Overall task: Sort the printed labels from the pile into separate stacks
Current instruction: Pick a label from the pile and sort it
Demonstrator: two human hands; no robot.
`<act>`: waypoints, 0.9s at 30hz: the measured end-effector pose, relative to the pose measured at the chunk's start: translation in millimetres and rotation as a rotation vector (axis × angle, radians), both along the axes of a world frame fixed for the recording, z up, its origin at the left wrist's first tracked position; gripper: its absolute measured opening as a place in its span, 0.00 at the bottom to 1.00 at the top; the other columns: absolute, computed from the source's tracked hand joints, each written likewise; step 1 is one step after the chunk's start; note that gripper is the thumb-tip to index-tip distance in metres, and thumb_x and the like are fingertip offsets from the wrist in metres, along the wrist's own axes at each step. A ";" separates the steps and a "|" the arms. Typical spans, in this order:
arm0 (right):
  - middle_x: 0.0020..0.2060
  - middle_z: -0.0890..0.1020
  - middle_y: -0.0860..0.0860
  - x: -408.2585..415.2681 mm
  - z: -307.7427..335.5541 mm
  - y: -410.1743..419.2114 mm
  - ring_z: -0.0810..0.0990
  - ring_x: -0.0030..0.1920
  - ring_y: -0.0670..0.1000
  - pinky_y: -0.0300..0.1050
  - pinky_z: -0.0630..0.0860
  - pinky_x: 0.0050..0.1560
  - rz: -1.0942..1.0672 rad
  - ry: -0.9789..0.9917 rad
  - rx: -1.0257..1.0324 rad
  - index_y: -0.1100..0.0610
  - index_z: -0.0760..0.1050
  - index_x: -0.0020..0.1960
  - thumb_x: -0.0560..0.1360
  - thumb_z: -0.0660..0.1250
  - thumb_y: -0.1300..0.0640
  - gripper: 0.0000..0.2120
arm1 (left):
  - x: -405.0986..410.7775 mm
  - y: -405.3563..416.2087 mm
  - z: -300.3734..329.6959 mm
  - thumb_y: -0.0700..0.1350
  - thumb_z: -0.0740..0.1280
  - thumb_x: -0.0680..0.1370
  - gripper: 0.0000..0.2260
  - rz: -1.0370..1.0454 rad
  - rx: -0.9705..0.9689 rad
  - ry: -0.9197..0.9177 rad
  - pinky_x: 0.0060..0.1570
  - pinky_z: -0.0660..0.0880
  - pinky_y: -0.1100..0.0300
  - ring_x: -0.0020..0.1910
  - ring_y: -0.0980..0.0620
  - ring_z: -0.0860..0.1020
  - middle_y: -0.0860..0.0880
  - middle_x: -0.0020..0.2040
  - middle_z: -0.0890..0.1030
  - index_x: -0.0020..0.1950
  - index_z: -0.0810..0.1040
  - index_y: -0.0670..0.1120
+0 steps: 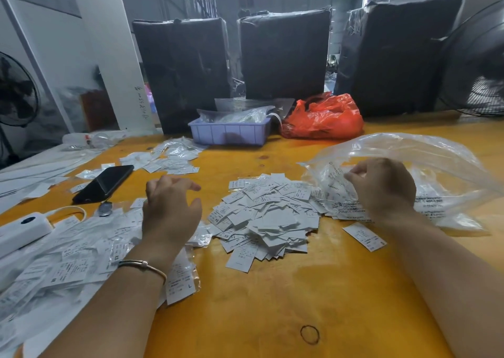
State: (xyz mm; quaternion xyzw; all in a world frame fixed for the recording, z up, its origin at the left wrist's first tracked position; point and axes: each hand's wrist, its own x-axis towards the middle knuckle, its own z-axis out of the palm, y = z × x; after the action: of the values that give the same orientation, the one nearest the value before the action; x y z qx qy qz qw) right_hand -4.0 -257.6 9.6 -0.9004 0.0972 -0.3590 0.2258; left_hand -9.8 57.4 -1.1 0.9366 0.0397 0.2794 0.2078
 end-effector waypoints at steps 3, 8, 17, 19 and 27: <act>0.34 0.84 0.55 -7.8 6.3 19.0 0.81 0.35 0.53 0.46 0.78 0.39 0.285 -0.115 0.242 0.60 0.82 0.42 0.72 0.74 0.58 0.05 | -6.1 -17.7 -1.9 0.46 0.69 0.77 0.09 -0.238 -0.123 -0.019 0.60 0.67 0.54 0.66 0.50 0.67 0.50 0.62 0.75 0.57 0.80 0.52; 0.31 0.82 0.59 -30.2 8.3 64.0 0.78 0.29 0.52 0.41 0.76 0.32 0.891 0.131 0.557 0.65 0.81 0.43 0.71 0.72 0.65 0.03 | -21.6 -45.0 1.2 0.57 0.70 0.73 0.16 -0.687 -0.441 0.185 0.50 0.73 0.69 0.58 0.66 0.75 0.61 0.58 0.78 0.60 0.78 0.56; 0.36 0.83 0.61 -31.6 1.7 75.2 0.80 0.34 0.54 0.45 0.77 0.38 1.041 0.227 0.598 0.68 0.78 0.49 0.73 0.67 0.72 0.05 | -25.8 -48.2 2.5 0.33 0.73 0.73 0.12 -0.829 -0.715 0.276 0.40 0.78 0.64 0.37 0.52 0.81 0.46 0.37 0.83 0.55 0.81 0.42; 0.37 0.84 0.59 -26.7 1.5 69.6 0.82 0.36 0.52 0.39 0.76 0.38 0.950 0.160 0.557 0.66 0.78 0.49 0.74 0.67 0.71 0.05 | -23.8 -46.0 1.5 0.32 0.72 0.73 0.10 -0.747 -0.721 0.234 0.36 0.75 0.67 0.35 0.55 0.80 0.50 0.34 0.82 0.51 0.83 0.43; 0.55 0.80 0.45 -18.2 -15.2 66.5 0.73 0.58 0.46 0.47 0.71 0.59 0.798 0.354 -0.123 0.50 0.82 0.56 0.68 0.76 0.47 0.18 | -12.5 -35.8 -3.2 0.42 0.75 0.72 0.03 -0.453 -0.780 0.126 0.31 0.74 0.70 0.30 0.61 0.78 0.53 0.32 0.83 0.40 0.83 0.46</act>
State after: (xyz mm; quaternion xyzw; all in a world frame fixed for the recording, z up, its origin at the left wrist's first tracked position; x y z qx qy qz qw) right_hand -22.3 -191.1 -5.5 -0.9267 -0.2426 -0.0889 0.2728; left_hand -22.4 21.6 -4.2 0.7885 -0.0515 0.1335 0.5981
